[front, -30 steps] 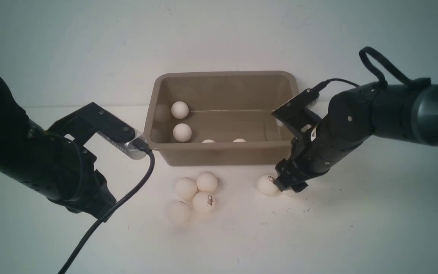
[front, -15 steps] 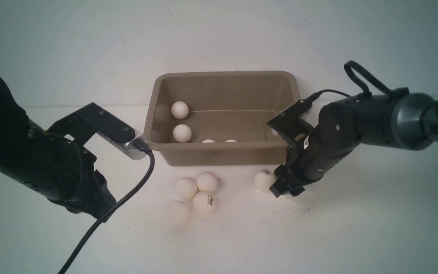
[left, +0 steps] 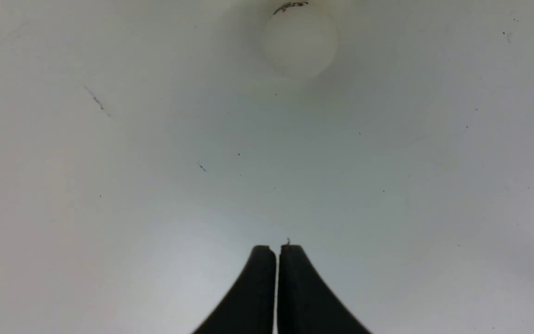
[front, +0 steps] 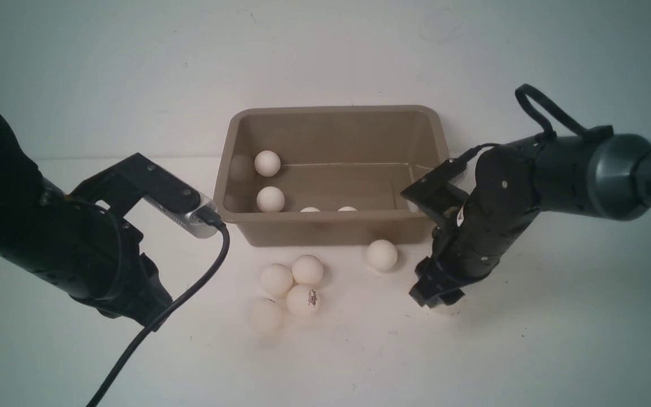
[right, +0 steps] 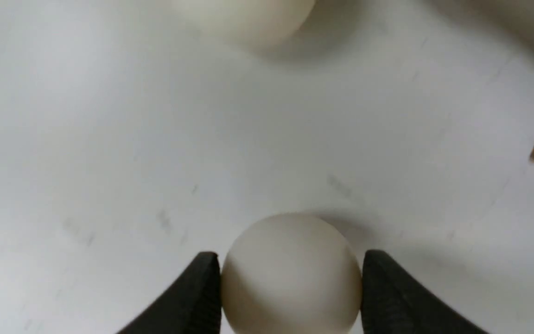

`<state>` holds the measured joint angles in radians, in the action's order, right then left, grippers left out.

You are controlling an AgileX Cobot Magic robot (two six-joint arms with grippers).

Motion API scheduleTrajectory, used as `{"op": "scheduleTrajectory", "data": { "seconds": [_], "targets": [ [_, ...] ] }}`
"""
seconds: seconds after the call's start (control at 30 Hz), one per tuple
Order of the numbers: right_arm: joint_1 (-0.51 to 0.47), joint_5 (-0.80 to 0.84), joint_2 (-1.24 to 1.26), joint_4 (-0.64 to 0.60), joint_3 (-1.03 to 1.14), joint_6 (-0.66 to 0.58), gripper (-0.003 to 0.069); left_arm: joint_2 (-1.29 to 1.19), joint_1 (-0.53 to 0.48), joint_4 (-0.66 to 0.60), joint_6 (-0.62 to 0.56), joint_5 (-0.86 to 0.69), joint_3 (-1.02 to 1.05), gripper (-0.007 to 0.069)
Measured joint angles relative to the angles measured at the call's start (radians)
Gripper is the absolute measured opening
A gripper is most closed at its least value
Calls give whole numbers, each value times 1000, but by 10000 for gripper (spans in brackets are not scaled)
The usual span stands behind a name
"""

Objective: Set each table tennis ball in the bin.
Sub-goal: Use the right arm to clamp the table tennis ball closest to it, then use the right arm to put the table tennis ball into the box

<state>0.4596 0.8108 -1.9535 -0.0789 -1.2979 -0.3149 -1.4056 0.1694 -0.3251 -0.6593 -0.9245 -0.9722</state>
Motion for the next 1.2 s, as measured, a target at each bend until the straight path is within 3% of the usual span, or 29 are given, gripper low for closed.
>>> {"op": "scheduleTrajectory", "data": {
  "seconds": [0.2, 0.33, 0.53, 0.77, 0.93, 1.07, 1.2],
  "targets": [
    [53, 29, 178, -21, -17, -22, 353, 0, 0, 1, 0, -2, 0, -8],
    [64, -22, 240, -21, -144, -21, 353, 0, 0, 1, 0, 13, 0, -8],
    [52, -22, 118, 33, -359, 5, 353, 0, 0, -6, 0, 17, 0, -8],
    [43, 90, -244, 99, -724, 8, 353, -2, 0, -83, -2, 41, 0, 6],
    [43, 133, -356, 102, -847, 19, 388, -48, 0, -137, -32, 40, 0, 71],
    [43, 155, -372, 105, -878, 53, 491, -108, 0, -144, -43, 36, 0, 168],
    [33, 239, -344, 105, -920, 57, 507, -160, 0, -171, -65, 50, 0, 287]
  ]
}}
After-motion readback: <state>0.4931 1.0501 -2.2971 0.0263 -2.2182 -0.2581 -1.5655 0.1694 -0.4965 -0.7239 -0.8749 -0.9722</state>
